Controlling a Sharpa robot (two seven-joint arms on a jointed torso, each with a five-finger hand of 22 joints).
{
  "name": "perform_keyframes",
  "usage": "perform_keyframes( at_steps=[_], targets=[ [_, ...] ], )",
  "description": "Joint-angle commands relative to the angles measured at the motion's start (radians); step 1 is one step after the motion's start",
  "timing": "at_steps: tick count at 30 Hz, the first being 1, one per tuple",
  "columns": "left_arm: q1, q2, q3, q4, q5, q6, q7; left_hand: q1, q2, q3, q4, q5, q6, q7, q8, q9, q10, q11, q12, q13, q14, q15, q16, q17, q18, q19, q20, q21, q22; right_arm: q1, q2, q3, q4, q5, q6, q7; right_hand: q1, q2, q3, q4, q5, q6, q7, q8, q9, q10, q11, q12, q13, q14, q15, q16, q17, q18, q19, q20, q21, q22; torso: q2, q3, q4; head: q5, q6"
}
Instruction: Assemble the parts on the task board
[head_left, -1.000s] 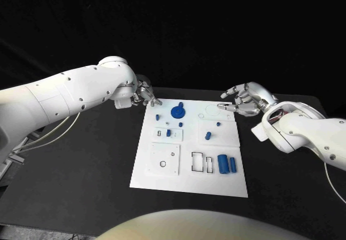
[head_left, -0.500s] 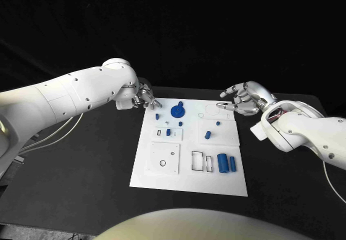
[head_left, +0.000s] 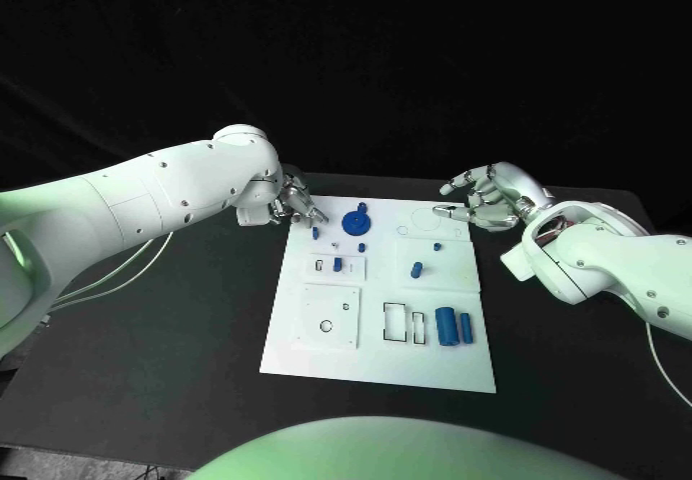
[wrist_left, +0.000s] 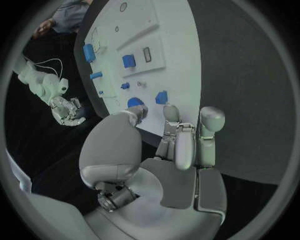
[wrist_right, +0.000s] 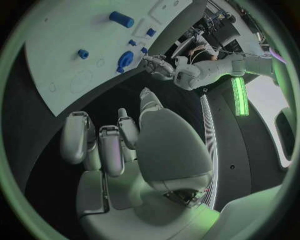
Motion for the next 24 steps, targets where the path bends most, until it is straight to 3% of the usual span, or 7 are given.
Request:
perform_keyframes(
  at_steps=[1, 16, 24],
  targets=[
    [-0.001, 0.002, 0.000, 0.001, 0.014, 0.028, 0.010, 0.002, 0.011, -0.006, 0.002, -0.004, 0.009, 0.000, -0.001, -0.001, -0.005, -0.002, 0.002, 0.000, 0.053, 0.008, -0.001, 0.111, 0.013, 0.000, 0.003, 0.001, 0.001, -0.001, 0.001, 0.000, 0.000, -0.004, 0.007, 0.004, -0.009, 0.002, -0.005, 0.001, -0.004, -0.007, 0.000, 0.005, -0.002, -0.006, 0.001, -0.002, -0.001, 0.052, -0.006, -0.006, 0.027, 0.008, -0.002, -0.001, -0.005, 0.019, 0.000, 0.0004, 0.0011, 0.000, -0.001],
    [-0.005, 0.003, -0.001, 0.002, 0.016, 0.061, 0.006, 0.027, 0.018, -0.005, -0.003, 0.000, 0.023, -0.006, 0.003, -0.005, -0.003, -0.007, 0.004, -0.001, 0.054, 0.004, -0.001, 0.112, 0.013, 0.001, 0.001, 0.002, 0.003, -0.001, 0.002, 0.000, -0.001, -0.004, 0.008, 0.003, -0.009, 0.002, -0.005, 0.001, -0.004, -0.007, 0.000, 0.005, -0.002, -0.006, 0.001, -0.002, -0.001, 0.052, -0.006, -0.006, 0.027, 0.008, -0.002, -0.001, -0.005, 0.019, 0.000, 0.0000, -0.0001, 0.001, -0.002],
    [-0.006, 0.004, -0.002, -0.003, 0.021, 0.060, 0.002, 0.056, 0.036, 0.003, -0.003, 0.003, 0.034, -0.011, 0.007, -0.007, 0.001, -0.012, 0.008, 0.001, 0.055, 0.000, 0.001, 0.116, 0.012, 0.005, -0.002, 0.005, 0.009, -0.001, 0.002, 0.000, -0.001, -0.004, 0.008, 0.003, -0.009, 0.004, -0.005, 0.001, -0.003, -0.008, 0.000, 0.006, -0.002, -0.006, 0.001, -0.002, -0.001, 0.052, -0.006, -0.007, 0.027, 0.007, -0.001, -0.001, -0.005, 0.019, 0.000, 0.0005, 0.0000, 0.000, -0.003]
  ],
)
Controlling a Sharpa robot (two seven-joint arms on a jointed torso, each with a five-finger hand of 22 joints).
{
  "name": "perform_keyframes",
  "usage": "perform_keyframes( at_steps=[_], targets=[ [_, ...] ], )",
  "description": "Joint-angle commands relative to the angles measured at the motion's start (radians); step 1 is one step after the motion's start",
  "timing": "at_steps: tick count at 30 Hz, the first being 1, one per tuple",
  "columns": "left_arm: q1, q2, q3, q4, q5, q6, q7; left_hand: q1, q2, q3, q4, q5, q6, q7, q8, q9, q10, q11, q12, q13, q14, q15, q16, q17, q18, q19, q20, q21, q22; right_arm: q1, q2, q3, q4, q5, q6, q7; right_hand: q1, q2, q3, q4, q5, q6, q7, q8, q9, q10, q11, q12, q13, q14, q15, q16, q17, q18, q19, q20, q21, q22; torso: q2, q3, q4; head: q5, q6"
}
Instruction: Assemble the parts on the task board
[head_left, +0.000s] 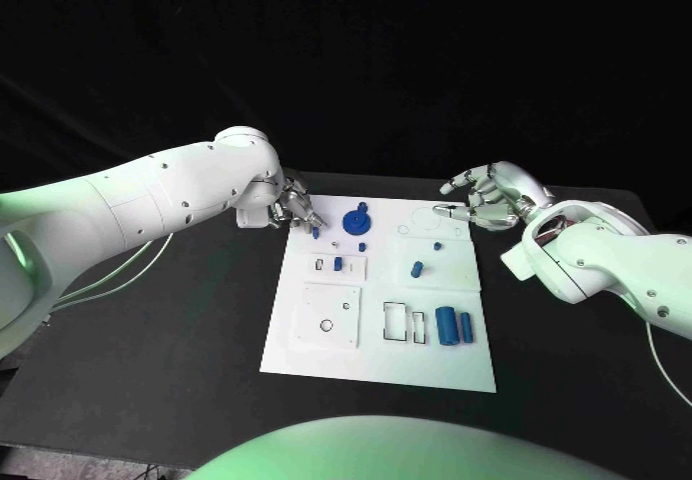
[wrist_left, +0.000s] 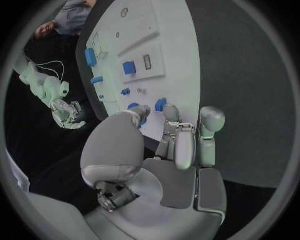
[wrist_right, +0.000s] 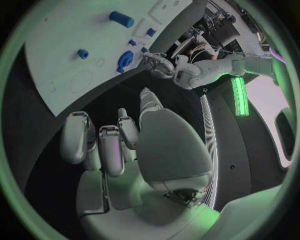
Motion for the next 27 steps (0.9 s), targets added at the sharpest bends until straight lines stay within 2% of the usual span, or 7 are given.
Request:
perform_keyframes(
  at_steps=[1, 6, 8, 15, 20, 25, 27],
  targets=[
    [-0.001, 0.003, 0.000, 0.000, 0.011, 0.019, 0.003, 0.016, 0.004, 0.004, -0.003, 0.003, 0.012, -0.002, 0.008, -0.001, 0.003, -0.007, 0.004, 0.001, 0.056, 0.000, 0.002, 0.117, 0.012, 0.005, -0.002, 0.005, 0.002, 0.000, 0.001, 0.000, 0.000, -0.004, 0.008, 0.003, -0.009, 0.004, -0.005, 0.001, -0.003, -0.008, 0.000, 0.006, -0.001, -0.006, 0.001, -0.002, -0.001, 0.052, -0.006, -0.007, 0.027, 0.007, -0.001, -0.001, -0.005, 0.019, 0.000, 0.0005, -0.0005, -0.001, -0.001],
    [-0.001, 0.003, 0.000, 0.000, 0.023, 0.018, 0.005, 0.046, 0.017, 0.014, -0.007, 0.004, 0.022, -0.009, 0.020, 0.004, 0.006, -0.012, 0.006, 0.001, 0.056, -0.005, 0.002, 0.118, 0.012, 0.006, -0.006, 0.007, 0.005, 0.000, 0.001, 0.000, 0.000, -0.004, 0.008, 0.003, -0.009, 0.004, -0.005, 0.001, -0.003, -0.008, 0.000, 0.006, -0.001, -0.006, 0.001, -0.002, -0.001, 0.052, -0.006, -0.007, 0.027, 0.007, -0.001, -0.001, -0.005, 0.019, 0.000, 0.0005, -0.0008, -0.001, -0.002],
    [-0.001, 0.003, 0.000, 0.000, 0.029, 0.018, 0.006, 0.078, 0.029, 0.033, -0.012, 0.004, 0.022, -0.014, 0.026, 0.008, 0.006, -0.017, 0.004, -0.002, 0.056, -0.009, 0.002, 0.117, 0.012, 0.006, -0.009, 0.007, 0.005, 0.000, 0.001, 0.000, 0.000, -0.004, 0.008, 0.003, -0.009, 0.004, -0.005, 0.001, -0.003, -0.008, 0.000, 0.006, -0.001, -0.006, 0.001, -0.002, -0.001, 0.052, -0.006, -0.007, 0.027, 0.007, -0.001, -0.001, -0.005, 0.019, 0.001, 0.0005, -0.0005, -0.002, -0.003],
    [-0.001, 0.004, 0.000, -0.001, 0.042, 0.019, 0.010, 0.115, 0.035, 0.062, -0.019, 0.006, 0.020, -0.018, 0.035, 0.014, 0.008, -0.021, 0.005, -0.003, 0.057, -0.012, 0.002, 0.118, 0.011, 0.007, -0.012, 0.008, 0.008, 0.000, 0.001, 0.000, -0.001, -0.004, 0.008, 0.001, -0.008, 0.005, -0.005, 0.001, -0.002, -0.008, 0.000, 0.007, -0.001, -0.007, 0.000, -0.002, -0.001, 0.052, -0.006, -0.006, 0.028, 0.008, -0.001, -0.001, -0.006, 0.018, 0.000, 0.0008, 0.0002, -0.002, -0.003],
    [-0.001, 0.004, 0.000, -0.004, 0.054, 0.012, 0.015, 0.171, 0.047, 0.151, -0.051, 0.005, 0.007, -0.020, 0.047, 0.026, 0.012, -0.024, 0.003, -0.007, 0.058, -0.016, 0.003, 0.120, 0.010, 0.009, -0.017, 0.011, 0.013, 0.000, 0.001, 0.000, -0.002, -0.004, 0.008, 0.001, -0.008, 0.005, -0.005, 0.001, -0.002, -0.008, 0.000, 0.007, -0.001, -0.007, 0.000, -0.002, -0.001, 0.052, -0.006, -0.006, 0.028, 0.008, -0.001, -0.001, -0.006, 0.018, 0.000, 0.0010, -0.0001, -0.002, -0.004],
    [-0.001, 0.002, 0.000, -0.005, 0.093, 0.005, 0.018, 0.181, 0.034, 0.287, -0.107, 0.004, -0.006, -0.015, 0.069, 0.046, 0.020, -0.021, 0.004, -0.009, 0.059, -0.014, 0.004, 0.123, 0.009, 0.012, -0.016, 0.017, 0.023, 0.000, 0.002, 0.000, -0.002, -0.004, 0.009, 0.001, -0.008, 0.006, -0.005, 0.001, 0.000, -0.008, 0.000, 0.008, -0.001, -0.006, 0.000, -0.001, -0.001, 0.052, -0.006, -0.006, 0.028, 0.008, -0.001, -0.001, -0.006, 0.018, -0.001, 0.0007, -0.0005, -0.003, -0.006],
    [-0.001, 0.000, 0.000, -0.003, 0.112, 0.003, 0.016, 0.172, 0.028, 0.319, -0.122, 0.004, -0.006, -0.014, 0.074, 0.051, 0.024, -0.021, 0.007, -0.007, 0.060, -0.014, 0.005, 0.125, 0.008, 0.015, -0.015, 0.021, 0.030, 0.000, 0.002, 0.000, -0.003, -0.004, 0.009, 0.001, -0.007, 0.007, -0.004, 0.000, 0.004, -0.009, 0.000, 0.008, -0.002, -0.006, 0.000, -0.001, -0.001, 0.052, -0.006, -0.007, 0.027, 0.008, -0.001, -0.001, -0.007, 0.017, 0.000, 0.0008, -0.0004, -0.003, -0.006]
  ],
)
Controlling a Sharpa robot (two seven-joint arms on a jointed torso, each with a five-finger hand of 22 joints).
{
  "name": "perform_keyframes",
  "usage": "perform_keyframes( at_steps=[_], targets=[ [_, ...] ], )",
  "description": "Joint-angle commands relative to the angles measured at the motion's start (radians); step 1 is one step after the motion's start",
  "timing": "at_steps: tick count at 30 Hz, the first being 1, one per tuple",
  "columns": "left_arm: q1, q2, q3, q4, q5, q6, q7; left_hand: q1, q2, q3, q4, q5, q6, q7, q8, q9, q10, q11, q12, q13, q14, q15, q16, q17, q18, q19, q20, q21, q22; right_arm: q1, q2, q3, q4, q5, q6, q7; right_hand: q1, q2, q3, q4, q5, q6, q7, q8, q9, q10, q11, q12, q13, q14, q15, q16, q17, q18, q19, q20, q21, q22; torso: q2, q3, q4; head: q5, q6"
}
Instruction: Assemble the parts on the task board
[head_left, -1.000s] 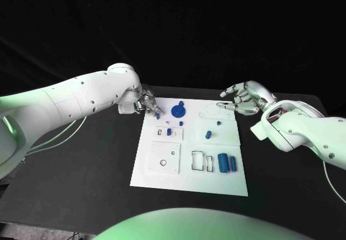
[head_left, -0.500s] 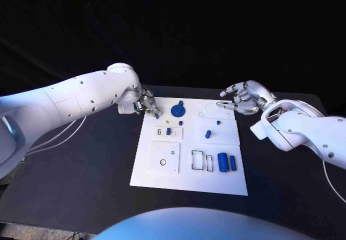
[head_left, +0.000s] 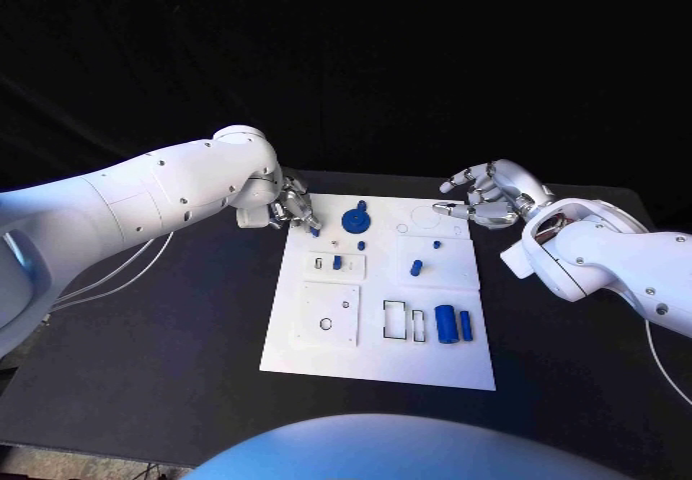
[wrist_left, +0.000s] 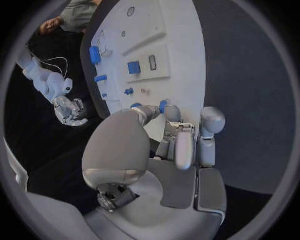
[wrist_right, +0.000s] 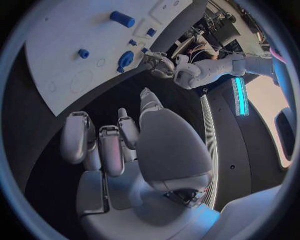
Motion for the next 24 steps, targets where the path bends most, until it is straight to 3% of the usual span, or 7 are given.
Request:
perform_keyframes(
  at_steps=[1, 8, 14, 19, 24],
  targets=[
    [0.000, -0.003, 0.000, 0.005, 0.069, 0.000, 0.012, 0.003, 0.000, 0.113, -0.095, 0.004, -0.007, 0.002, 0.007, 0.005, 0.010, 0.000, 0.007, 0.003, 0.060, -0.006, 0.005, 0.126, 0.008, 0.003, -0.002, 0.006, 0.005, 0.000, 0.001, 0.000, -0.001, -0.004, 0.009, 0.001, -0.003, 0.003, -0.004, 0.000, 0.004, -0.009, 0.000, 0.004, -0.001, -0.006, 0.000, -0.001, -0.002, 0.052, -0.006, -0.007, 0.027, 0.008, -0.001, -0.001, -0.007, 0.018, 0.000, 0.0005, 0.0001, 0.000, 0.000],
    [0.000, -0.040, 0.002, 0.055, 0.137, -0.018, 0.014, -0.028, -0.012, 0.182, -0.133, 0.005, 0.001, 0.000, 0.018, 0.014, 0.026, -0.001, 0.019, 0.015, 0.064, -0.008, 0.010, 0.135, 0.005, 0.013, -0.003, 0.017, 0.024, 0.000, 0.000, 0.000, -0.001, -0.007, 0.006, 0.003, -0.003, 0.004, -0.004, 0.000, 0.008, -0.009, 0.000, 0.005, -0.002, -0.006, 0.000, -0.001, -0.001, 0.052, -0.006, -0.007, 0.028, 0.008, -0.001, -0.001, -0.006, 0.018, -0.001, 0.0005, 0.0018, -0.001, -0.001],
    [0.000, -0.095, 0.004, 0.141, 0.161, -0.048, 0.019, -0.055, -0.024, 0.226, -0.162, 0.007, 0.014, -0.004, 0.021, 0.015, 0.045, -0.006, 0.030, 0.030, 0.071, -0.012, 0.018, 0.152, 0.001, 0.028, -0.006, 0.032, 0.050, 0.000, -0.001, 0.000, -0.001, -0.012, 0.005, 0.003, -0.002, 0.004, -0.004, 0.000, 0.011, -0.009, -0.001, 0.005, -0.002, -0.005, 0.000, 0.000, -0.001, 0.052, -0.006, -0.006, 0.030, 0.007, 0.000, -0.001, -0.006, 0.019, -0.004, 0.0012, 0.0039, 0.002, -0.002],
    [-0.003, -0.154, 0.004, 0.241, 0.122, -0.090, 0.026, -0.078, -0.032, 0.256, -0.179, 0.009, 0.023, -0.007, 0.024, 0.017, 0.057, -0.009, 0.035, 0.039, 0.075, -0.015, 0.022, 0.161, -0.002, 0.037, -0.009, 0.040, 0.063, -0.001, -0.004, 0.000, -0.001, -0.013, 0.005, 0.002, -0.002, 0.004, -0.004, 0.000, 0.013, -0.009, -0.001, 0.006, -0.002, -0.005, 0.000, 0.000, -0.001, 0.052, -0.006, -0.007, 0.028, 0.007, 0.001, -0.001, -0.005, 0.020, -0.005, 0.0009, 0.0056, 0.003, -0.005],
    [-0.020, -0.185, 0.004, 0.303, 0.049, -0.153, 0.037, -0.095, -0.041, 0.281, -0.193, 0.011, 0.032, -0.011, 0.028, 0.018, 0.073, -0.013, 0.045, 0.055, 0.076, -0.018, 0.023, 0.163, -0.005, 0.049, -0.012, 0.051, 0.084, -0.001, -0.004, 0.000, -0.002, -0.013, 0.006, 0.002, -0.002, 0.004, -0.004, 0.000, 0.013, -0.009, -0.001, 0.006, -0.002, -0.005, 0.000, 0.000, -0.001, 0.052, -0.006, -0.007, 0.028, 0.007, 0.001, -0.001, -0.005, 0.020, -0.006, 0.0008, 0.0084, 0.005, -0.007]
  ],
)
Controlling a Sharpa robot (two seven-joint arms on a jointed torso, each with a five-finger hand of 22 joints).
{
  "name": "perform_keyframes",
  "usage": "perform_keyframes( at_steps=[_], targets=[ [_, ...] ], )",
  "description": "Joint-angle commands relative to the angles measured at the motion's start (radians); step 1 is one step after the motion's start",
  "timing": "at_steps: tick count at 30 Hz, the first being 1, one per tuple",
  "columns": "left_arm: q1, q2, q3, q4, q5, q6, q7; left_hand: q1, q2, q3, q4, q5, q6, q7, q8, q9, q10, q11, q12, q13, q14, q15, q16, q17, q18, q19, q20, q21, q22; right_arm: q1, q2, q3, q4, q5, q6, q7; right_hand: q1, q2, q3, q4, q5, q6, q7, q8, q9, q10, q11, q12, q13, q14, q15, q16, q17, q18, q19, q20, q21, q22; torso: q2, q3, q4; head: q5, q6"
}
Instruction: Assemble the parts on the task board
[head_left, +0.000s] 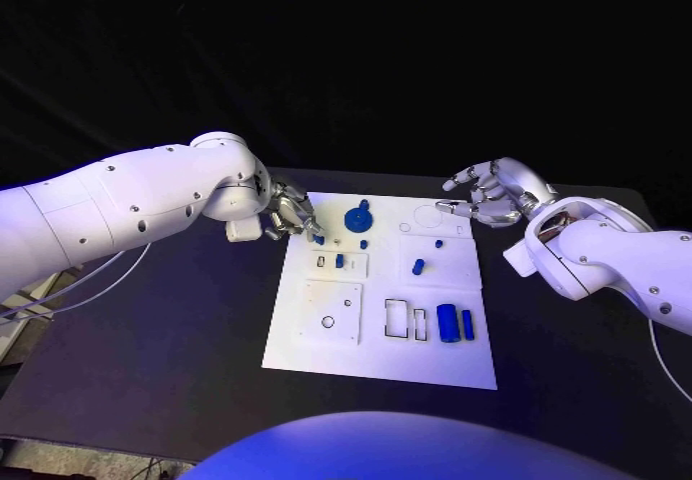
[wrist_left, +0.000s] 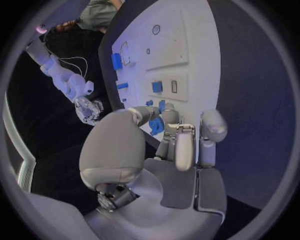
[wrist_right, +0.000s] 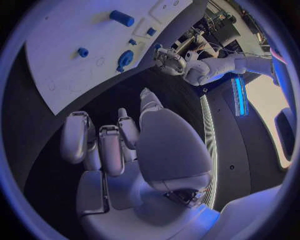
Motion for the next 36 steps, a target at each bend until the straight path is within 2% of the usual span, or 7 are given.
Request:
perform_keyframes(
  at_steps=[1, 6, 17, 25, 36],
  targets=[
    [-0.013, -0.014, 0.000, 0.042, -0.086, -0.096, 0.026, -0.016, -0.003, 0.174, -0.164, 0.005, 0.015, -0.008, 0.006, 0.003, 0.012, -0.002, 0.009, 0.011, 0.079, -0.009, 0.005, 0.163, -0.006, 0.012, -0.002, 0.008, 0.012, -0.001, 0.000, 0.000, 0.000, -0.011, 0.006, 0.002, -0.002, 0.004, -0.004, 0.000, 0.004, -0.009, -0.001, 0.006, -0.002, -0.005, 0.000, 0.000, 0.000, 0.052, -0.006, -0.001, 0.028, 0.007, 0.001, -0.001, -0.002, 0.020, -0.001, -0.0004, 0.0033, 0.002, -0.001],
    [-0.031, -0.028, 0.000, 0.087, -0.159, -0.144, 0.029, -0.028, -0.011, 0.194, -0.176, 0.005, 0.022, -0.010, 0.008, 0.004, 0.023, -0.005, 0.017, 0.024, 0.079, -0.012, 0.006, 0.165, -0.008, 0.019, -0.005, 0.016, 0.024, -0.002, 0.001, 0.000, -0.001, -0.011, 0.007, 0.002, -0.002, 0.004, -0.004, 0.000, 0.004, -0.009, -0.001, 0.006, -0.002, -0.005, 0.000, 0.000, 0.000, 0.052, -0.006, -0.001, 0.028, 0.007, 0.001, -0.001, -0.002, 0.020, -0.003, -0.0011, 0.0078, 0.004, -0.004],
    [-0.054, -0.031, -0.003, 0.119, -0.238, -0.137, 0.001, -0.037, -0.013, 0.210, -0.184, 0.005, 0.025, -0.011, 0.009, 0.004, 0.028, -0.007, 0.019, 0.027, 0.079, -0.014, 0.006, 0.165, -0.010, 0.026, -0.006, 0.023, 0.037, -0.004, 0.001, 0.000, -0.002, -0.011, 0.007, 0.001, -0.003, 0.004, -0.004, 0.001, 0.007, -0.009, -0.001, 0.007, -0.002, -0.005, 0.000, 0.000, 0.000, 0.052, -0.007, -0.002, 0.028, 0.007, 0.001, -0.001, -0.002, 0.020, -0.002, -0.0011, 0.0045, 0.012, -0.004],
    [-0.059, -0.029, -0.003, 0.128, -0.263, -0.103, -0.006, -0.043, -0.016, 0.219, -0.191, 0.007, 0.028, -0.013, 0.010, 0.005, 0.034, -0.008, 0.025, 0.037, 0.080, -0.015, 0.006, 0.165, -0.012, 0.031, -0.008, 0.028, 0.046, -0.004, 0.001, 0.000, -0.002, -0.011, 0.007, 0.000, -0.003, 0.004, -0.004, 0.001, 0.007, -0.009, -0.001, 0.007, -0.002, -0.005, 0.000, 0.000, 0.000, 0.052, -0.007, -0.002, 0.028, 0.007, 0.001, -0.001, -0.002, 0.020, -0.002, 0.0004, 0.0034, 0.014, -0.004],
    [-0.061, -0.028, -0.003, 0.138, -0.269, -0.076, -0.009, -0.048, -0.020, 0.226, -0.197, 0.011, 0.031, -0.014, 0.012, 0.005, 0.040, -0.009, 0.031, 0.046, 0.080, -0.015, 0.006, 0.165, -0.013, 0.033, -0.008, 0.030, 0.050, -0.004, 0.001, 0.000, -0.003, -0.011, 0.007, 0.000, -0.005, 0.005, -0.004, 0.002, 0.007, -0.009, -0.001, 0.007, -0.002, -0.005, 0.000, 0.000, 0.000, 0.052, -0.007, -0.002, 0.028, 0.007, 0.001, -0.002, -0.003, 0.020, -0.002, -0.0004, 0.0042, 0.015, -0.004]
  ],
)
